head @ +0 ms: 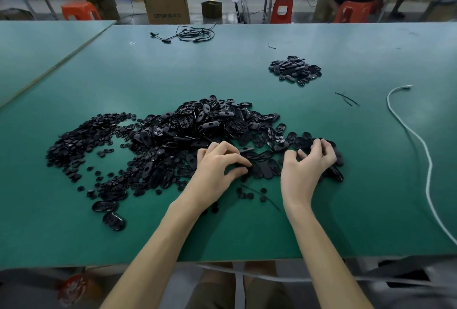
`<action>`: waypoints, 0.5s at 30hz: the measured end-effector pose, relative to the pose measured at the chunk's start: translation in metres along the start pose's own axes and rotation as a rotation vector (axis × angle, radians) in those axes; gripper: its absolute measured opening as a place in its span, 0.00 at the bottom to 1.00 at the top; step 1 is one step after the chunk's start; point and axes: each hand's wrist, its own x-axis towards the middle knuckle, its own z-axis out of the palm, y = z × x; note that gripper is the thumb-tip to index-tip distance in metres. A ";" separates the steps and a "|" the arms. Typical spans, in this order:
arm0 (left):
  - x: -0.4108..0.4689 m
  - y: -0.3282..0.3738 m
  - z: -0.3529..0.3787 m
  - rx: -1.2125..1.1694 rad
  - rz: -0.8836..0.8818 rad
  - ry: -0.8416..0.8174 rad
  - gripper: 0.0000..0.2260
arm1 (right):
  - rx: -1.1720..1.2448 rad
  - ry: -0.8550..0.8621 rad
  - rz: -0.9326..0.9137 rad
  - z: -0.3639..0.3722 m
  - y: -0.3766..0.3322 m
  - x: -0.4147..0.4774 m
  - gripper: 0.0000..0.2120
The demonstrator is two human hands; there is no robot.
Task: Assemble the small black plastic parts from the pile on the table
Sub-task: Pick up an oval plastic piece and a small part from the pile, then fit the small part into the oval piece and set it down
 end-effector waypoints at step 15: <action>0.001 0.001 0.003 0.025 -0.053 0.044 0.09 | -0.098 -0.231 -0.264 0.002 -0.009 -0.012 0.13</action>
